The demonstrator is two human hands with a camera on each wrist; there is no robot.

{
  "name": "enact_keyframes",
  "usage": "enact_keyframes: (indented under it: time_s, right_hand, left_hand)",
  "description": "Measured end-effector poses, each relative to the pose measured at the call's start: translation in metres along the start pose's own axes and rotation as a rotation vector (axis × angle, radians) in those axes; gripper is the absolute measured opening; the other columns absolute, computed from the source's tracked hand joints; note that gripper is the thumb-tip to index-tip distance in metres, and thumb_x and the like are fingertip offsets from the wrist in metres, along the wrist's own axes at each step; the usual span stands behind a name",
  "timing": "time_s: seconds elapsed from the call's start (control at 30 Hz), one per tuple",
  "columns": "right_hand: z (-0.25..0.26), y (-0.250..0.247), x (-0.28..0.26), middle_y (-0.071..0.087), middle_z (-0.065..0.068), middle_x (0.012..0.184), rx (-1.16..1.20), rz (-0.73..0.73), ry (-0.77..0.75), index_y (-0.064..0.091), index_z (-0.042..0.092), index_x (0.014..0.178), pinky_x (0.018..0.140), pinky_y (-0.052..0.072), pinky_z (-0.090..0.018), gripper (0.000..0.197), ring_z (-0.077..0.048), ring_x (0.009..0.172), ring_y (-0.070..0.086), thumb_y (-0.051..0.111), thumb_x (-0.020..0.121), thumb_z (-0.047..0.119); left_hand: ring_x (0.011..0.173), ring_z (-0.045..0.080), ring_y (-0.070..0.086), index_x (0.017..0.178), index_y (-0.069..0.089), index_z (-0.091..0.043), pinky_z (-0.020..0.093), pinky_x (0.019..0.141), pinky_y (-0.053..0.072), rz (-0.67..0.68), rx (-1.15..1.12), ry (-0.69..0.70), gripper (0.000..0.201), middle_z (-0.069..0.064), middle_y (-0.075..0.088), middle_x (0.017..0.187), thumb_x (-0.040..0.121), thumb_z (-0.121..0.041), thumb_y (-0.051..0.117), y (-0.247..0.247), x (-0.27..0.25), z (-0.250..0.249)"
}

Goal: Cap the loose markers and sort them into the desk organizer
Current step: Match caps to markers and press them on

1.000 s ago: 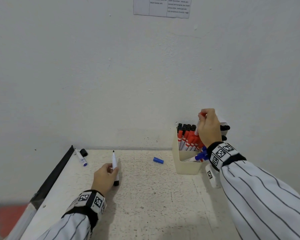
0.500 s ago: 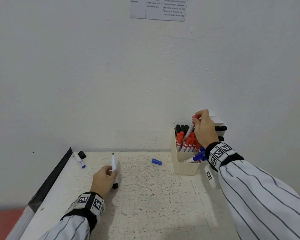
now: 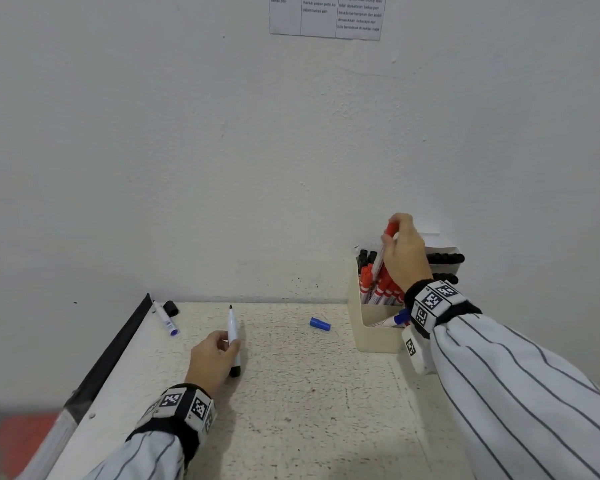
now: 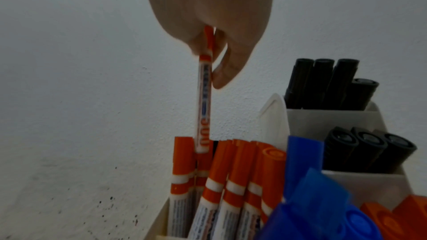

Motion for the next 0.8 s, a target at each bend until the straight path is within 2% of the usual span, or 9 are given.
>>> enact_keyframes:
  time_s: [0.1, 0.23, 0.3, 0.37, 0.43, 0.5, 0.53, 0.63, 0.8]
  right_hand:
    - [0.009, -0.011, -0.001, 0.052, -0.006, 0.096, 0.126, -0.097, -0.045, 0.043, 0.006, 0.111, 0.073, 0.038, -0.025, 0.018, -0.022, 0.082, 0.052, 0.046, 0.094, 0.008]
    - [0.007, 0.002, -0.004, 0.057, -0.004, 0.092, 0.022, -0.006, -0.069, 0.044, 0.013, 0.106, 0.078, 0.048, -0.040, 0.013, -0.025, 0.081, 0.057, 0.047, 0.094, 0.014]
    - [-0.001, 0.008, -0.005, 0.058, -0.005, 0.091, -0.029, 0.037, -0.028, 0.045, 0.016, 0.104, 0.079, 0.049, -0.041, 0.010, -0.024, 0.083, 0.057, 0.045, 0.094, 0.016]
    - [-0.006, 0.010, -0.005, 0.057, -0.008, 0.090, -0.038, 0.037, -0.004, 0.045, 0.014, 0.102, 0.077, 0.049, -0.035, 0.008, -0.023, 0.082, 0.056, 0.044, 0.094, 0.013]
    - [-0.006, 0.011, -0.006, 0.054, -0.005, 0.085, -0.075, 0.058, 0.010, 0.046, 0.008, 0.100, 0.070, 0.045, -0.015, 0.006, -0.017, 0.075, 0.051, 0.046, 0.094, 0.009]
    - [-0.010, 0.020, -0.010, 0.046, 0.002, 0.076, -0.133, 0.136, 0.031, 0.047, 0.005, 0.098, 0.060, 0.038, -0.008, 0.005, -0.009, 0.066, 0.044, 0.048, 0.093, 0.007]
    - [-0.014, 0.027, -0.013, 0.045, 0.005, 0.073, -0.151, 0.184, 0.051, 0.047, 0.006, 0.099, 0.060, 0.039, -0.011, 0.006, -0.011, 0.066, 0.046, 0.049, 0.093, 0.009]
    - [-0.024, 0.041, -0.019, 0.054, -0.001, 0.080, -0.147, 0.229, 0.079, 0.047, 0.009, 0.104, 0.074, 0.050, -0.034, 0.015, -0.022, 0.077, 0.056, 0.053, 0.092, 0.014]
    - [-0.024, 0.043, -0.013, 0.050, 0.001, 0.067, -0.156, 0.217, 0.159, 0.040, 0.014, 0.093, 0.067, 0.052, -0.039, 0.010, -0.024, 0.070, 0.057, 0.050, 0.094, 0.016]
  left_hand:
    - [0.086, 0.020, 0.055, 0.118, 0.058, -0.004, 0.028, 0.073, 0.044, 0.000, 0.005, 0.000, 0.032, 0.006, 0.059, 0.094, 0.092, -0.023, 0.056, 0.000, 0.000, 0.001]
    - [0.084, 0.019, 0.054, 0.118, 0.058, -0.005, 0.025, 0.071, 0.041, 0.002, 0.007, 0.002, 0.032, 0.005, 0.059, 0.094, 0.092, -0.023, 0.056, 0.000, 0.000, -0.001]
    - [0.084, 0.019, 0.054, 0.119, 0.057, -0.004, 0.025, 0.072, 0.040, 0.006, 0.014, 0.007, 0.032, 0.005, 0.058, 0.093, 0.092, -0.023, 0.056, 0.000, -0.001, -0.002]
    - [0.084, 0.018, 0.052, 0.118, 0.057, -0.004, 0.024, 0.072, 0.038, 0.003, 0.014, 0.006, 0.032, 0.004, 0.057, 0.093, 0.092, -0.022, 0.056, -0.001, -0.001, -0.002]
    - [0.084, 0.018, 0.051, 0.118, 0.058, -0.004, 0.023, 0.072, 0.036, -0.005, 0.017, 0.000, 0.031, 0.004, 0.056, 0.093, 0.092, -0.022, 0.056, -0.002, -0.002, -0.002]
    - [0.083, 0.018, 0.051, 0.117, 0.058, -0.004, 0.023, 0.071, 0.036, -0.008, 0.018, -0.003, 0.031, 0.004, 0.056, 0.092, 0.092, -0.022, 0.056, -0.003, -0.002, -0.002]
    - [0.083, 0.017, 0.051, 0.117, 0.058, -0.004, 0.023, 0.071, 0.036, -0.006, 0.019, -0.004, 0.031, 0.004, 0.056, 0.092, 0.092, -0.022, 0.056, -0.003, -0.002, -0.002]
    - [0.084, 0.017, 0.051, 0.117, 0.058, -0.005, 0.022, 0.071, 0.036, -0.003, 0.018, 0.004, 0.031, 0.003, 0.056, 0.092, 0.092, -0.022, 0.056, -0.003, -0.002, -0.002]
    - [0.081, 0.017, 0.051, 0.114, 0.059, -0.005, 0.022, 0.067, 0.036, -0.004, 0.009, -0.002, 0.028, 0.004, 0.058, 0.091, 0.092, -0.022, 0.056, -0.003, -0.002, -0.001]
Point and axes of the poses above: each hand's wrist, its own x-axis towards the middle knuckle, its own y-axis out of the palm, z = x × y, the point moved 8 cm from there along x, towards the middle knuckle
